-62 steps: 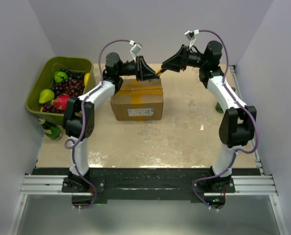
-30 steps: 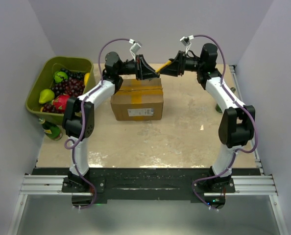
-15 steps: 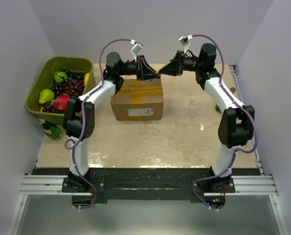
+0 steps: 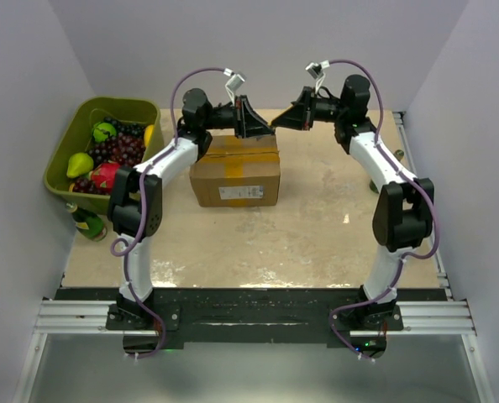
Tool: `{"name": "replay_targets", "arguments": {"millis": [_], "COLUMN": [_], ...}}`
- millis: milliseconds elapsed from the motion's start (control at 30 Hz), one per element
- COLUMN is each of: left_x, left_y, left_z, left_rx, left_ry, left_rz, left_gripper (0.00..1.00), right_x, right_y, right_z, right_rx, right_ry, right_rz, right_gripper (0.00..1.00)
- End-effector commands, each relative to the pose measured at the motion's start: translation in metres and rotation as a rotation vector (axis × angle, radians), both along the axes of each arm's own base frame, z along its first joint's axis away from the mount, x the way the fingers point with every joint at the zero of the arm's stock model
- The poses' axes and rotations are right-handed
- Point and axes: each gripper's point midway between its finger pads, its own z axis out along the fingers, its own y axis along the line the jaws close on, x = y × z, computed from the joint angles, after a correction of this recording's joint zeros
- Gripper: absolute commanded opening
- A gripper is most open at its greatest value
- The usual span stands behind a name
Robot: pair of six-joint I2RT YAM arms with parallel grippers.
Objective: Unpack the express box
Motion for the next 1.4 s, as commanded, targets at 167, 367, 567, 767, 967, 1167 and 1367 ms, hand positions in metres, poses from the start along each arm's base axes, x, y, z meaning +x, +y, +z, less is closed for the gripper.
{"name": "replay_targets", "arguments": {"millis": [167,367,567,767,967,1167,1367], "left_x": [0.044,0.081,0.055,0.009,0.004,0.005,-0.039], "left_y": [0.024,0.132,0.215,0.262,0.286,0.271,0.204], "left_z": [0.007,0.016,0.01,-0.051,-0.089,-0.128,-0.172], "left_rx": [0.127,0.357,0.691,0.907,1.012,1.0,0.883], "left_ry": [-0.242,-0.308,-0.431,-0.287,-0.191,-0.079,-0.054], "left_rz": [0.214,0.543,0.781,0.935,1.035,0.953,0.631], "left_gripper": [0.99,0.99,0.77,0.27,0.0,0.0,0.0], "right_x": [0.004,0.004,0.015,0.026,0.01,-0.003,-0.002], "right_y": [-0.018,-0.04,-0.059,-0.09,-0.105,-0.107,-0.121], "right_z": [0.029,0.049,0.038,0.054,0.06,0.056,0.068], "right_rx": [0.026,0.01,-0.145,-0.278,-0.338,-0.314,-0.246], "right_ry": [0.033,-0.021,-0.078,-0.238,-0.328,-0.224,-0.189], "right_rz": [-0.034,-0.105,-0.293,-0.521,-0.578,-0.49,-0.48], "right_gripper": [0.0,0.0,0.0,0.0,0.0,0.0,0.02]}}
